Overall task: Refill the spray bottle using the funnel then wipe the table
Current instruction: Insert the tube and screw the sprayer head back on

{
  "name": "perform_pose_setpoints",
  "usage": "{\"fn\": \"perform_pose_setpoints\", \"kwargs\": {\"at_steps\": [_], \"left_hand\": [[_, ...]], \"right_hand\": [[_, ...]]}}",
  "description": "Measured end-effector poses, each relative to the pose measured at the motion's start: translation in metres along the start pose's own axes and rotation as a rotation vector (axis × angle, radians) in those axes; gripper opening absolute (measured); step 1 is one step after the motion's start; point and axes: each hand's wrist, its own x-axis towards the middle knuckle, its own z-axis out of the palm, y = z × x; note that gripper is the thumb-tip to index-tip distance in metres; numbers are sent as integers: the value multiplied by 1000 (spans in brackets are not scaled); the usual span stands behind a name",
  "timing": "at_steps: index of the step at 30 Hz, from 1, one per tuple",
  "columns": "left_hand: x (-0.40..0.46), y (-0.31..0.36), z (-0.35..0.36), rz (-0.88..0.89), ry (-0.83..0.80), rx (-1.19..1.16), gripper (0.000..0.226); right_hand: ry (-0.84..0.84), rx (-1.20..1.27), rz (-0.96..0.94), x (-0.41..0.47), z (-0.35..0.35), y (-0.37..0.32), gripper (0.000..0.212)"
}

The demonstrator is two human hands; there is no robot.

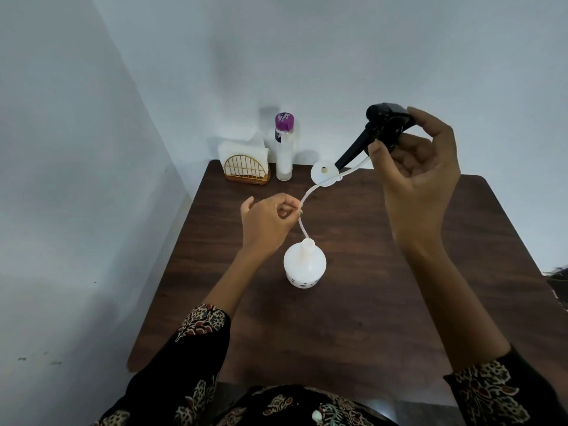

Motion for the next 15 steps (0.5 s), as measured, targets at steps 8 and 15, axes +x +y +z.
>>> {"fn": "perform_pose_setpoints", "kwargs": {"at_steps": [8,15], "left_hand": [[-11,-8,16,7,-48,57,7],[-20,-8,22,-6,-61,77,7]], "right_hand": [[-20,-45,38,-11,-9,13,44],[-16,-83,35,-13,-14,18,45]]}}
